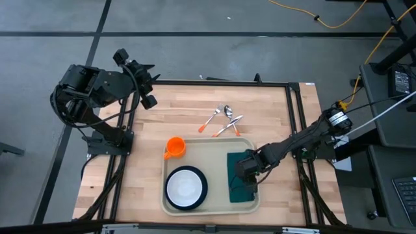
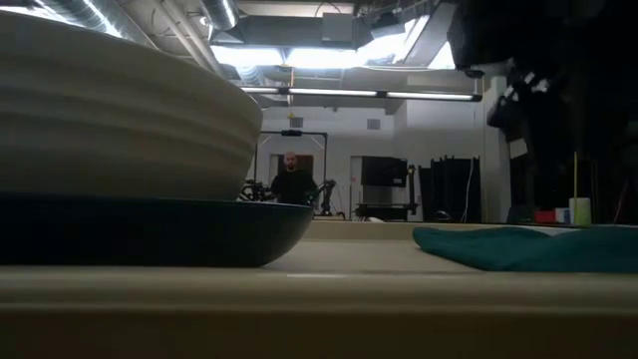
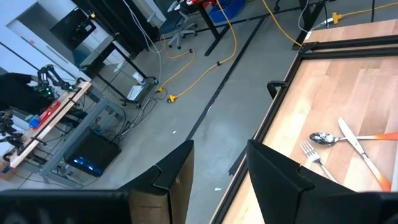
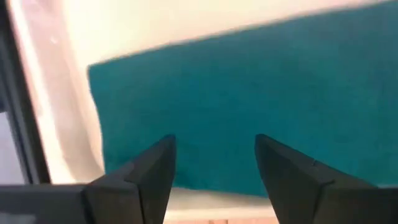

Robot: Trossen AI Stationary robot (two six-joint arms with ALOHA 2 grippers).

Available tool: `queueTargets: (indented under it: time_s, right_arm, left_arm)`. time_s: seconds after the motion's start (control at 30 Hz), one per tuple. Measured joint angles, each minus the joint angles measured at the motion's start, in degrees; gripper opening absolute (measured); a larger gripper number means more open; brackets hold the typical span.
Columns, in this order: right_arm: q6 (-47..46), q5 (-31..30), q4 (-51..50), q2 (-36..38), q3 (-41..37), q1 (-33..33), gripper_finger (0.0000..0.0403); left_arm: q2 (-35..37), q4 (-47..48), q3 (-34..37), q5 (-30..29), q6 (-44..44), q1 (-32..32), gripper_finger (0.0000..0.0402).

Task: Set up tray
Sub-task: Put the green napkin on the brown serving tray to the right of the black plate

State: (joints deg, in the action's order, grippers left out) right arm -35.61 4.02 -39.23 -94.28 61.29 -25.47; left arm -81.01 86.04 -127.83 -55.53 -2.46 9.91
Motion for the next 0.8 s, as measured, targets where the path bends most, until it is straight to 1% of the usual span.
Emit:
queueTargets:
  time_s: [0.27,0.43,0.5,0.57,0.63,0.7,0.8]
  right_arm:
    - [-6.5,-0.4,0.6,0.0,-0.1,-1.4,0.0224]
    - [-12.3,0.0,0.0,0.0,-0.1,-1.4,0.0224]
    - [-14.8,0.0,-0.2,0.0,-0.1,-1.4,0.0218]
    - [-17.6,0.1,-0.5,0.0,-0.1,-1.4,0.0203]
    - [-20.8,0.1,-1.5,0.0,-0.1,-1.4,0.0180]
    - [-23.2,0.5,-3.2,0.0,-0.1,-1.4,0.0150]
    - [-25.4,0.6,-5.3,0.0,-0.1,-1.6,0.0094]
  left_arm:
    - [0.0,0.0,0.0,0.0,0.2,0.0,0.0143]
    - [0.0,0.6,0.0,0.0,0.3,0.0,0.0143]
    - [0.0,1.1,0.0,-0.1,0.3,0.0,0.0143]
    - [0.0,1.2,0.0,-0.1,0.3,0.0,0.0143]
    - [0.0,1.2,0.0,-0.1,0.3,0.0,0.0143]
    - [0.0,1.2,0.0,-0.1,0.3,0.0,0.0143]
    - [0.0,1.2,0.0,-0.1,0.3,0.0,0.0143]
